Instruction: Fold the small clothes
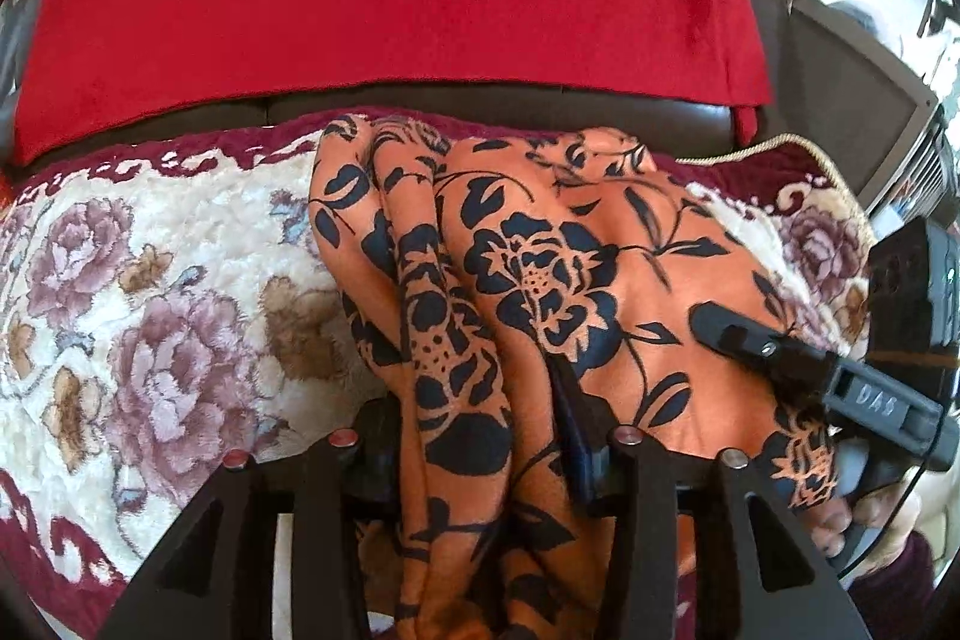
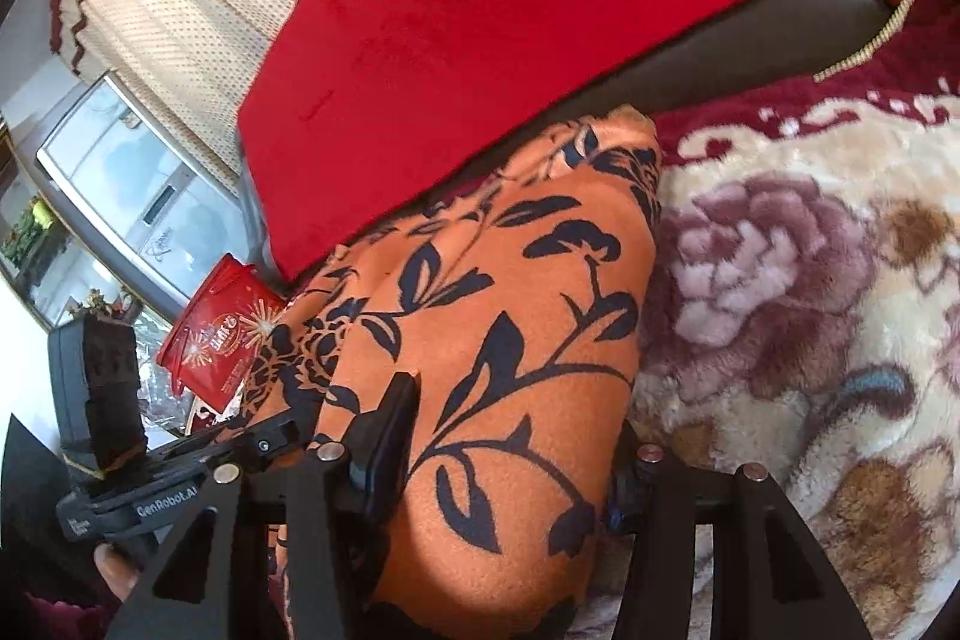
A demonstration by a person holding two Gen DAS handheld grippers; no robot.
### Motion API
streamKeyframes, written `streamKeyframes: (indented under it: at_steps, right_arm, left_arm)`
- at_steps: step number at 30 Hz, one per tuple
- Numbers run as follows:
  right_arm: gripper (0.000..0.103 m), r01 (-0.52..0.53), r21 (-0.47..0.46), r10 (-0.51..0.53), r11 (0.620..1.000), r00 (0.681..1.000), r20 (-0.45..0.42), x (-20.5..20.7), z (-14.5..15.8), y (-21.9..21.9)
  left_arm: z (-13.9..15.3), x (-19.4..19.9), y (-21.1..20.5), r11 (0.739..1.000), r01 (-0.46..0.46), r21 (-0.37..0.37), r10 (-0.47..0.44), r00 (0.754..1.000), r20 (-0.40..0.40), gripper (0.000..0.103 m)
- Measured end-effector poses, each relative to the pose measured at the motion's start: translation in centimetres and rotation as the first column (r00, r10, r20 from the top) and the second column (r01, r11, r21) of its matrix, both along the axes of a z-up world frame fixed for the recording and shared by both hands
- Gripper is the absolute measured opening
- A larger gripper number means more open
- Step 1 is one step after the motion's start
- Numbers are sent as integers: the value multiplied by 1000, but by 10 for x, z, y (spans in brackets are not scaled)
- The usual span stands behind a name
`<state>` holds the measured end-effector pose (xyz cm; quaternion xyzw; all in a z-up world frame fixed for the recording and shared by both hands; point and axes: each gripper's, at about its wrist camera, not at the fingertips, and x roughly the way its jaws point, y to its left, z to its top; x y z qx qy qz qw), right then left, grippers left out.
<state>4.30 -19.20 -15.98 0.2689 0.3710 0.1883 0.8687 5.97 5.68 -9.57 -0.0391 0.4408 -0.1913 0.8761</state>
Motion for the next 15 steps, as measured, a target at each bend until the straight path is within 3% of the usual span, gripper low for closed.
streamKeyframes:
  at_steps: [5, 10, 15]
  right_arm:
    - [63, 13, -19, -15, 1000, 997, -79, 3, -5, -5]
    - [66, 51, -42, -56, 998, 990, -133, 5, -2, -19]
    - [66, 166, -163, -176, 972, 983, -49, 0, 24, -30]
  left_arm:
    - [-4, -1, 9, 999, -4, 48, 3, 1000, 24, 71]
    - [10, -4, 24, 997, -15, 78, 8, 996, 87, 74]
    - [29, -1, 42, 994, -86, 70, 73, 984, 163, 75]
